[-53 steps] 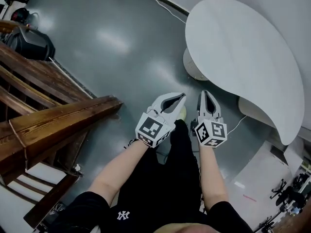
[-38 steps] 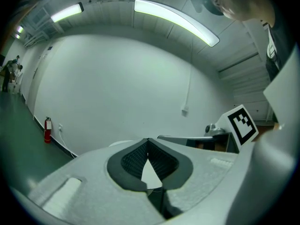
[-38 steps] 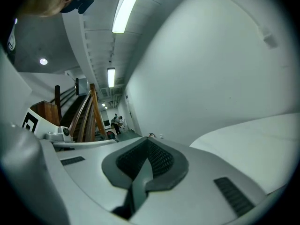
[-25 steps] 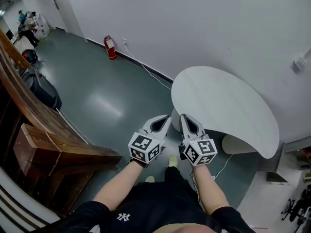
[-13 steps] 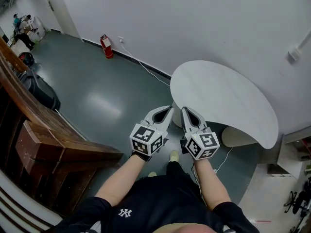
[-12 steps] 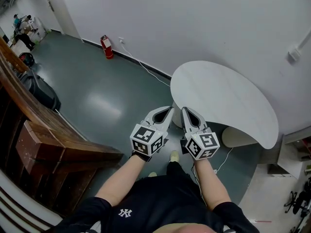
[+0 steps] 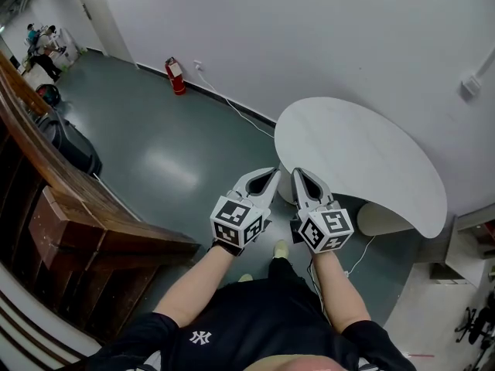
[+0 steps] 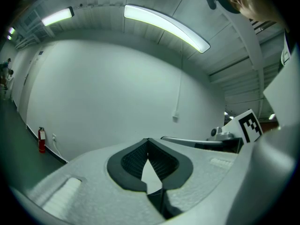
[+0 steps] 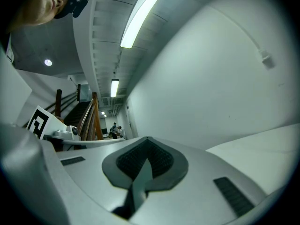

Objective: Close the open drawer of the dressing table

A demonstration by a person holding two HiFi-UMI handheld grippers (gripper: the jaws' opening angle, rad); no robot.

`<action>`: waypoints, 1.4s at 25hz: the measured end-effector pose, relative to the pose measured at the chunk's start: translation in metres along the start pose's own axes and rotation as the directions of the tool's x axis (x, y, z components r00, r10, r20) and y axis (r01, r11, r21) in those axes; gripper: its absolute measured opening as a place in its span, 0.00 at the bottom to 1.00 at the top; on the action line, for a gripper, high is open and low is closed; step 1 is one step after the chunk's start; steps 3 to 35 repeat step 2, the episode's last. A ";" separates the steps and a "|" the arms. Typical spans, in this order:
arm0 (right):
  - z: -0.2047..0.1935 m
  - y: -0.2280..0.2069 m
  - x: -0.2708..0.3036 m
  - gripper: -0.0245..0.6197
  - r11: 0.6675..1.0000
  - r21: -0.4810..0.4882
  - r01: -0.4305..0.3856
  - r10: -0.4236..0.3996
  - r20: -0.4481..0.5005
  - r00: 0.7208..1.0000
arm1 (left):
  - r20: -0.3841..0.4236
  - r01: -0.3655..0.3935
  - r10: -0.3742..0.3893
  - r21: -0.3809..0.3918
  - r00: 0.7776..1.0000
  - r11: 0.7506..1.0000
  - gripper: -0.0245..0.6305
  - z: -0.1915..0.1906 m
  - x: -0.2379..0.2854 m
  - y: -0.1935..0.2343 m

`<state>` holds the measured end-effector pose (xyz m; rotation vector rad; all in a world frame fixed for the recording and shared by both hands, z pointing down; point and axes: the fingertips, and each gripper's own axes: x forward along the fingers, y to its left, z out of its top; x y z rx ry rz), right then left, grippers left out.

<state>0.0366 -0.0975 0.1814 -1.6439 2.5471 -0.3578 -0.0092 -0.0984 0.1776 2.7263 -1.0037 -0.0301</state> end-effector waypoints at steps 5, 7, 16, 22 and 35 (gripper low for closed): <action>0.001 -0.001 -0.002 0.06 1.000 -0.002 -0.002 0.002 0.002 1.000 | 0.004 0.001 -0.001 0.003 1.000 1.000 0.05 0.000 0.001 -0.003; 0.001 -0.001 -0.002 0.06 1.000 -0.002 -0.002 0.002 0.002 1.000 | 0.004 0.001 -0.001 0.003 1.000 1.000 0.05 0.000 0.001 -0.003; 0.001 -0.001 -0.002 0.06 1.000 -0.002 -0.002 0.002 0.002 1.000 | 0.004 0.001 -0.001 0.003 1.000 1.000 0.05 0.000 0.001 -0.003; 0.001 -0.001 -0.002 0.06 1.000 -0.002 -0.002 0.002 0.002 1.000 | 0.004 0.001 -0.001 0.003 1.000 1.000 0.05 0.000 0.001 -0.003; 0.001 -0.001 -0.002 0.06 1.000 -0.002 -0.002 0.002 0.002 1.000 | 0.004 0.001 -0.001 0.003 1.000 1.000 0.05 0.000 0.001 -0.003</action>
